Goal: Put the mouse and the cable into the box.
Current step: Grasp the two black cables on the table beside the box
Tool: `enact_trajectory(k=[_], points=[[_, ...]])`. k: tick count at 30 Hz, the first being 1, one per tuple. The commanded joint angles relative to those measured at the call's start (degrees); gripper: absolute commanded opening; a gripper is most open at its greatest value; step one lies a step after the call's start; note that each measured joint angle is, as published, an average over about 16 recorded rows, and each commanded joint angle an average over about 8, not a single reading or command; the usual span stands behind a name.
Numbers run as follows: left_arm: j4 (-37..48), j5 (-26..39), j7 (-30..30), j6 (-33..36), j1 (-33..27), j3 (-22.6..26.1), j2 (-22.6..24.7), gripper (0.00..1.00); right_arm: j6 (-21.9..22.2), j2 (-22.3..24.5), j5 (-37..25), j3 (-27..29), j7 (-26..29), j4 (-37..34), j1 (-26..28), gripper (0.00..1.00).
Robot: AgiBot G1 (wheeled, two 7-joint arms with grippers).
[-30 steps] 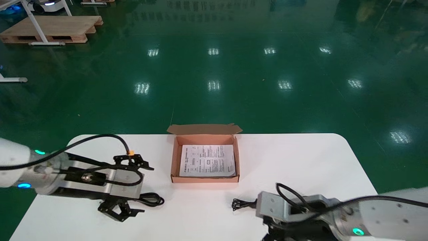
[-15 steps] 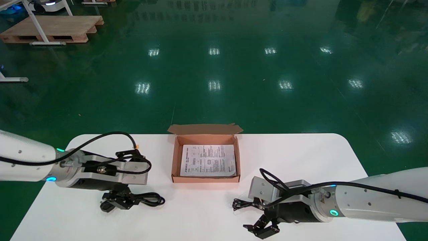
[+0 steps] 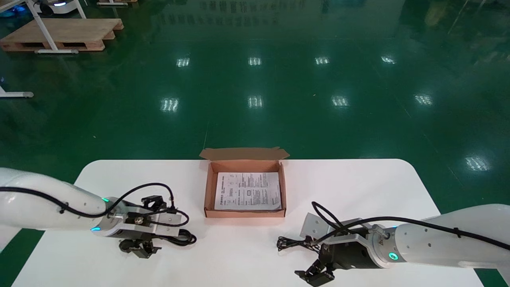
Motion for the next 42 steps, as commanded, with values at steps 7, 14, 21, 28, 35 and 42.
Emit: enact_trajectory(k=[7,14,21,28,35,42], points=[[7.53,-0.30,2.37,-2.79,-0.32,-0.09,2.58,1.00,0.32,-1.03,0.55,0.26,-1.06,-2.27,0.99,1.00],[11.97,-1.76,4.50,-2.93,-0.79,-0.46,3.71,1.00,0.63,-2.38,0.94,0.38,-2.39,-4.83,2.20,1.00],[15.07,-2.64,6.23,-2.62,-1.42,-0.61,4.70,1.00,3.58,-5.37,-1.63,-0.94,-4.95,-9.39,2.78,1.00],[17.00,-3.12,7.59,-2.88,-1.92,-0.76,5.29,1.00,9.20,-9.82,-5.08,-2.37,-7.84,-17.78,3.80,1.00],[18.22,-3.41,8.32,-3.06,-2.18,-0.85,5.64,0.63,11.26,-12.42,-6.57,-3.21,-9.68,-23.13,5.08,0.80],[18.50,-3.49,8.41,-3.11,-2.24,-0.87,5.70,0.00,11.66,-12.87,-7.04,-3.49,-9.99,-24.08,5.37,0.00]])
